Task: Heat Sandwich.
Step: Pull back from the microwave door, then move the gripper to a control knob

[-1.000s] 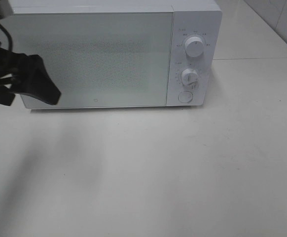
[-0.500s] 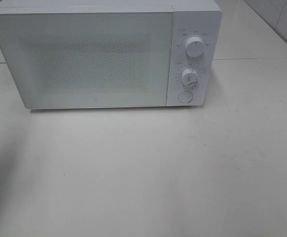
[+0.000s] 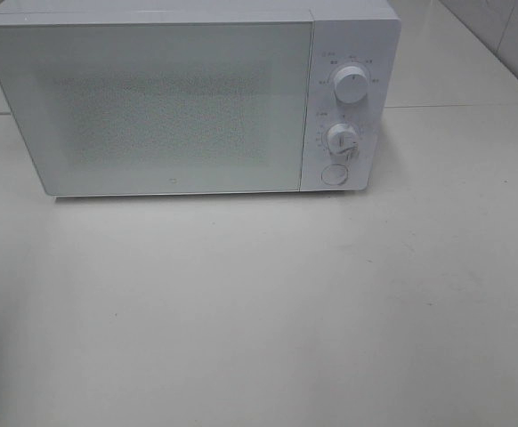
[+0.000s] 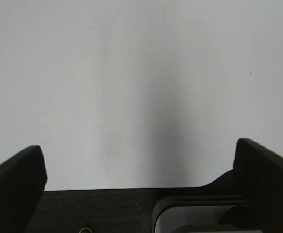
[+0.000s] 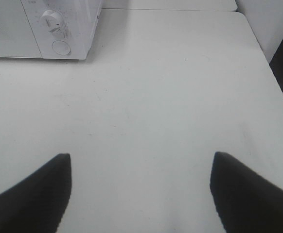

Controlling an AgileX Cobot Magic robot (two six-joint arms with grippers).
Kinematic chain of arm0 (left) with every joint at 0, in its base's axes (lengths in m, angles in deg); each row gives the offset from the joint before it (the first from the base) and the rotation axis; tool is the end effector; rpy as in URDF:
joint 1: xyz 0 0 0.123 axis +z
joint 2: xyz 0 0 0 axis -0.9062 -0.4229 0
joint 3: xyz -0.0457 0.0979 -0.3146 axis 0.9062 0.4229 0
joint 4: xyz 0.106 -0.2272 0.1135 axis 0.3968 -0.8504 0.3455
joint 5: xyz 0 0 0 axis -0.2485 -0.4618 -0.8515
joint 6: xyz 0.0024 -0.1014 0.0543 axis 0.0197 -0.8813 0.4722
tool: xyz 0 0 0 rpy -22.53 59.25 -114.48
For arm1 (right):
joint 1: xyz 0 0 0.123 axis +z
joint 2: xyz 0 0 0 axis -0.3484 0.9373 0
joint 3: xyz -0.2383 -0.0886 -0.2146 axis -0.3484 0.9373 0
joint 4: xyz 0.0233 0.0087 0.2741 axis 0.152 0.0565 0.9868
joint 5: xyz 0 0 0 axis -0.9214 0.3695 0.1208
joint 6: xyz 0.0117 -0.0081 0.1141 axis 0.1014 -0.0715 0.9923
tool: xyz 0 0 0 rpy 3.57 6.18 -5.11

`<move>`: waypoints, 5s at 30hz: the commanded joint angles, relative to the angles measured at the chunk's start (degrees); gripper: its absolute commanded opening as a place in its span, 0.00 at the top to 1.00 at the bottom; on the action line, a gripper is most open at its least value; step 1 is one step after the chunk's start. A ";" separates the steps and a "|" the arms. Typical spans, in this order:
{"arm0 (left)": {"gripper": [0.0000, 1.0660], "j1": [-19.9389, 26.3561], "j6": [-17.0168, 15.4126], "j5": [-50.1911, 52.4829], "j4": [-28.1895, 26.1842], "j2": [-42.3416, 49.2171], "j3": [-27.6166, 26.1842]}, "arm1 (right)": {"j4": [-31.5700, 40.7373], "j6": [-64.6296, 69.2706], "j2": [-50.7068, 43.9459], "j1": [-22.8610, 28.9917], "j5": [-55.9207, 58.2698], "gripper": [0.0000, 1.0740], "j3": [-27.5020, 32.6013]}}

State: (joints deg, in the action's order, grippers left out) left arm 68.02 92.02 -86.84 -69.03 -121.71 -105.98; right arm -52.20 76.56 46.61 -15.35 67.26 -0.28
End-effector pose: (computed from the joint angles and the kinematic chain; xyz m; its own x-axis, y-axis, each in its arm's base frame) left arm 0.1200 -0.0007 0.3228 -0.8586 -0.0026 -0.5126 0.0151 0.9994 -0.0304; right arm -0.0105 -0.0079 0.2831 -0.4210 -0.0172 -0.9069 -0.0242 0.9997 -0.0078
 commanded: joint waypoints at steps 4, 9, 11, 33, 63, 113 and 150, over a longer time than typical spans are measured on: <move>0.05 0.06 -0.34 0.00 0.63 9.91 4.70 | 0.17 -0.57 -1.55 -0.46 0.00 0.29 0.11; 0.05 0.06 -0.34 0.06 0.80 16.84 8.37 | 0.17 -0.57 -1.55 -0.46 0.00 0.29 0.11; 0.05 0.06 -0.34 0.11 0.80 21.03 11.06 | 0.17 -0.57 -1.55 -0.46 0.00 0.29 0.11; 0.05 0.06 -1.32 4.81 0.74 45.78 15.18 | 0.17 -0.57 -1.55 -0.46 0.00 0.29 0.11; 0.05 0.06 -1.43 4.81 0.69 45.78 15.18 | 0.17 -0.57 -1.03 -0.46 0.00 0.29 0.11; 0.05 0.06 -1.43 4.81 0.69 45.78 15.18 | -0.06 -0.11 30.19 -0.46 -34.38 0.27 -0.23; 0.05 0.06 -1.43 4.81 0.69 45.78 15.18 | 4.93 -2.06 67.78 -0.17 -87.03 0.29 3.44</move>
State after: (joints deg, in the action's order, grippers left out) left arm 68.02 90.94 -82.55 -68.46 -77.54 -91.03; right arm -49.11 75.93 114.05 -15.35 -16.22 2.19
